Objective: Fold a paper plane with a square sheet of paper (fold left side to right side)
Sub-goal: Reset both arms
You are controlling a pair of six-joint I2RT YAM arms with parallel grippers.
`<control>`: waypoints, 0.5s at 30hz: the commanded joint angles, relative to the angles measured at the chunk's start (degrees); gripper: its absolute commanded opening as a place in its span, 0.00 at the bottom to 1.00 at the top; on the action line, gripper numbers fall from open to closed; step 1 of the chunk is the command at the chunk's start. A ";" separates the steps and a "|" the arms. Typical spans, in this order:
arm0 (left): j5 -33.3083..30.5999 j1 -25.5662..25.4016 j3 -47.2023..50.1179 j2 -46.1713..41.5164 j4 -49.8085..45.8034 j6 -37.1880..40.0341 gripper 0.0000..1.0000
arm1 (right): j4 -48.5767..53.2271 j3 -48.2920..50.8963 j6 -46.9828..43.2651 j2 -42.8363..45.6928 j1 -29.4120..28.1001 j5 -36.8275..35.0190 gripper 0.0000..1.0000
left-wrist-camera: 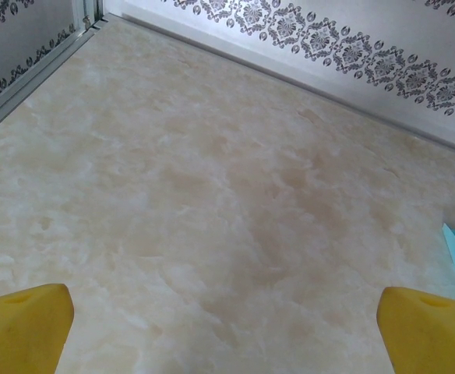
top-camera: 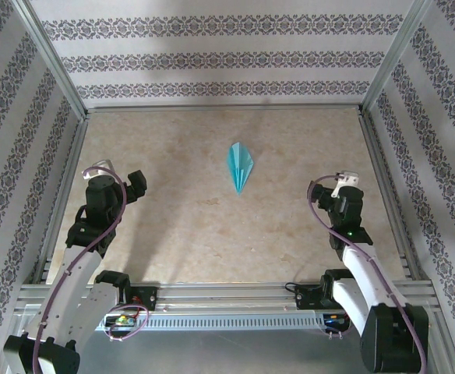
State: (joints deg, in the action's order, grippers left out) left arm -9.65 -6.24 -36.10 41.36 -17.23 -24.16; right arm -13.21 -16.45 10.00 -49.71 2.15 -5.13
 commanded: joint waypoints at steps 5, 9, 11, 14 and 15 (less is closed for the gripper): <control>-1.82 0.86 0.81 -0.23 -0.59 2.05 1.00 | -16.91 1.77 -1.70 -8.27 0.84 1.52 0.98; -2.29 0.88 0.99 -0.18 -0.76 2.19 1.00 | -22.44 1.93 -3.36 -12.31 0.84 3.00 0.98; -2.46 0.88 1.06 -0.21 -0.86 2.33 1.00 | -24.53 1.80 -4.18 -13.90 0.84 3.43 0.98; -2.65 0.88 0.82 -0.14 -1.00 2.39 1.00 | -27.61 1.98 -5.11 -16.25 0.84 4.55 0.98; -2.83 0.90 0.61 -0.14 -1.13 2.47 1.00 | -29.08 2.18 -5.23 -17.06 0.83 4.85 0.98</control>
State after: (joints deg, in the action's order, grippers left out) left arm -11.07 -6.24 -35.57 41.41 -17.30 -23.24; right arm -35.05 -15.14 6.68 -65.36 2.52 -2.39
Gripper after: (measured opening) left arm 0.998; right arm 0.984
